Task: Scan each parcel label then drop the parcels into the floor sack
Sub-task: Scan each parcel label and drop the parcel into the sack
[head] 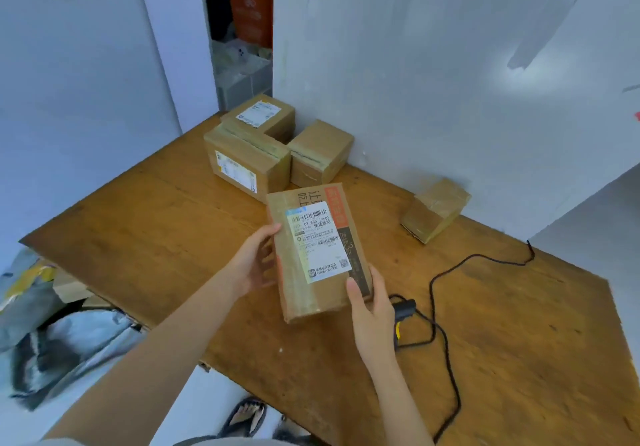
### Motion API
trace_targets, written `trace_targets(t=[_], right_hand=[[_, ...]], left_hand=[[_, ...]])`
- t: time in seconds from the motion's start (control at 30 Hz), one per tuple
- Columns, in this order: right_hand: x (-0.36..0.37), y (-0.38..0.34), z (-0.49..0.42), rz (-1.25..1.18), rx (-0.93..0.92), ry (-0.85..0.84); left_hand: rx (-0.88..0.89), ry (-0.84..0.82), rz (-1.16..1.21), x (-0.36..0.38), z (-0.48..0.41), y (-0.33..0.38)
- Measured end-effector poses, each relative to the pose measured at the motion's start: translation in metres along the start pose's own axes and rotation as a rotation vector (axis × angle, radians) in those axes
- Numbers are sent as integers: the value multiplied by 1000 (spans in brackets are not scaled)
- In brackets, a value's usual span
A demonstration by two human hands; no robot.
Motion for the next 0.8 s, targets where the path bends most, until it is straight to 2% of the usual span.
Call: trace_targets(t=[0.1, 0.27, 0.4, 0.5, 0.8], right_hand=[[23, -13, 1, -18, -72, -70], [103, -45, 35, -40, -122, -331], [179, -70, 80, -48, -149, -541], [239, -84, 118, -65, -164, -645], [433, -120, 247, -52, -187, -822]], left_hand=[[10, 179, 62, -29, 24, 2], [101, 489, 197, -118, 65, 11], [238, 621, 323, -203, 94, 21], [205, 742, 459, -271, 112, 21], [296, 757, 448, -491, 137, 46]])
Point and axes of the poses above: each hand's wrist, its own z-axis away from the middle knuckle, its own x-axis out of the palm, y = z × x, the point moved 3 cm from there along -z, towards the middle knuckle, and after that the axes turned 13 degrees about y, right-handed, at the moved point
